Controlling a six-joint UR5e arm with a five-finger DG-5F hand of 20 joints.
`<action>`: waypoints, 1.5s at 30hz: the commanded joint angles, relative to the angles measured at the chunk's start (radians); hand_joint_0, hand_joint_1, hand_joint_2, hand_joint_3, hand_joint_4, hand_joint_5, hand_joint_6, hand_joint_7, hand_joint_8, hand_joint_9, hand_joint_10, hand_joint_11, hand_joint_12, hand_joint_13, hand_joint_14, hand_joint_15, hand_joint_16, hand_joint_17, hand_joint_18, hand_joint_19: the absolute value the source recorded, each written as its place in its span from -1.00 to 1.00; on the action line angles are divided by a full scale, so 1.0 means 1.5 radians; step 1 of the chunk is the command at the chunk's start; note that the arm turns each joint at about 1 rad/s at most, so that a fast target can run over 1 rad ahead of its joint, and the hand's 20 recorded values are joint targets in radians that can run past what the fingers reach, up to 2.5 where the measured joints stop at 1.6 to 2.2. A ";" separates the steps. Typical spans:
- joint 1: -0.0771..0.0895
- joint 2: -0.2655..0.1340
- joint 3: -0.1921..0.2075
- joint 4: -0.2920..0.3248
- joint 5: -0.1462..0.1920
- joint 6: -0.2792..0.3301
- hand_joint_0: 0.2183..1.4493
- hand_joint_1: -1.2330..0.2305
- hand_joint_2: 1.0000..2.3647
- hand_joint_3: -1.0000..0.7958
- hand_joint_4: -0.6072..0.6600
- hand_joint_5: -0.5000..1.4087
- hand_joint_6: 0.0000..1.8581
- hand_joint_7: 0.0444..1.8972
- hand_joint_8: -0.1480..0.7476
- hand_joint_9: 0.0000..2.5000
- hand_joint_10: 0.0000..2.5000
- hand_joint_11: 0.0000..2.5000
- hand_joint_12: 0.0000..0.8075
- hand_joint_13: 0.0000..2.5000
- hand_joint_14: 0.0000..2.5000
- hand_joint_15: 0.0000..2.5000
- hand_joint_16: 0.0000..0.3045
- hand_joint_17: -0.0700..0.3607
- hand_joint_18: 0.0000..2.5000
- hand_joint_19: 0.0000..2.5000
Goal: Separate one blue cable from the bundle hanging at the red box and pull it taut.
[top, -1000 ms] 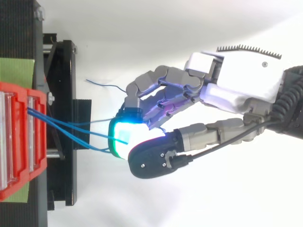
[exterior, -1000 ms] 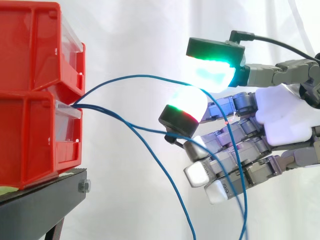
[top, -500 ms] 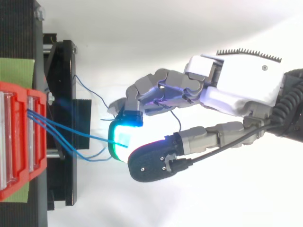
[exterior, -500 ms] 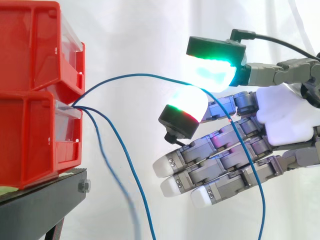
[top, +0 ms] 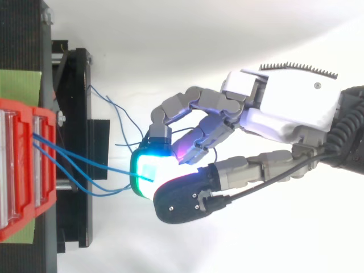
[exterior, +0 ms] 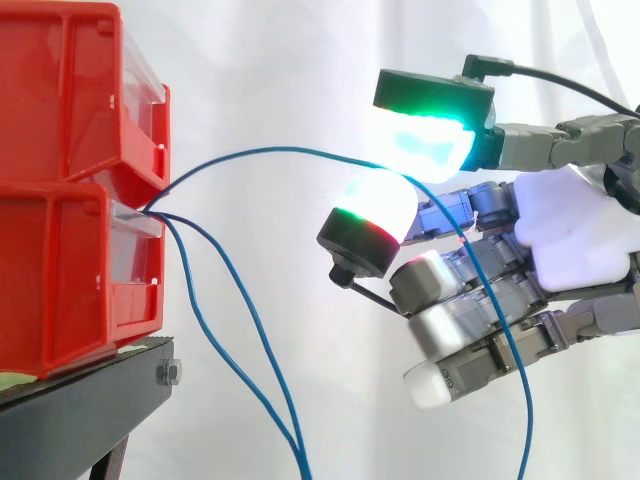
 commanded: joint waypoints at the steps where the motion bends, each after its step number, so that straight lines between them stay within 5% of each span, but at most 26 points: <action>1: 0.000 0.000 0.000 0.000 0.003 0.000 -0.24 -0.36 -0.97 -0.06 -0.08 -0.64 0.02 0.05 0.18 -0.22 -0.97 -0.06 -0.08 -0.06 -0.99 -0.23 -0.72 -0.22 -0.41 -0.65; 8: 0.000 0.000 0.000 0.000 0.005 0.001 -0.23 -0.35 -0.97 -0.07 -0.08 -0.64 0.03 0.04 0.17 -0.20 -0.86 -0.06 -0.18 0.10 -1.00 0.12 -0.70 -0.19 -0.25 -0.44; 16: 0.000 0.000 0.000 -0.005 0.005 0.003 -0.22 -0.35 -0.97 -0.07 -0.07 -0.64 0.03 0.02 0.12 -0.22 -0.42 -0.13 -0.19 -0.04 0.00 -0.08 -0.69 -0.19 -0.04 -0.09; 21: -0.003 0.000 0.000 -0.013 0.004 0.001 -0.22 -0.35 -0.97 -0.06 -0.06 -0.64 0.03 0.02 0.11 -0.24 -0.31 -0.15 -0.17 -0.08 0.26 -0.13 -0.71 -0.21 0.03 0.00; 45: -0.002 0.000 -0.001 -0.012 0.002 -0.005 -0.21 -0.34 -0.97 -0.06 -0.06 -0.64 0.03 0.02 0.12 -0.26 -0.21 -0.18 -0.17 -0.11 0.33 -0.13 -0.71 -0.22 0.04 0.01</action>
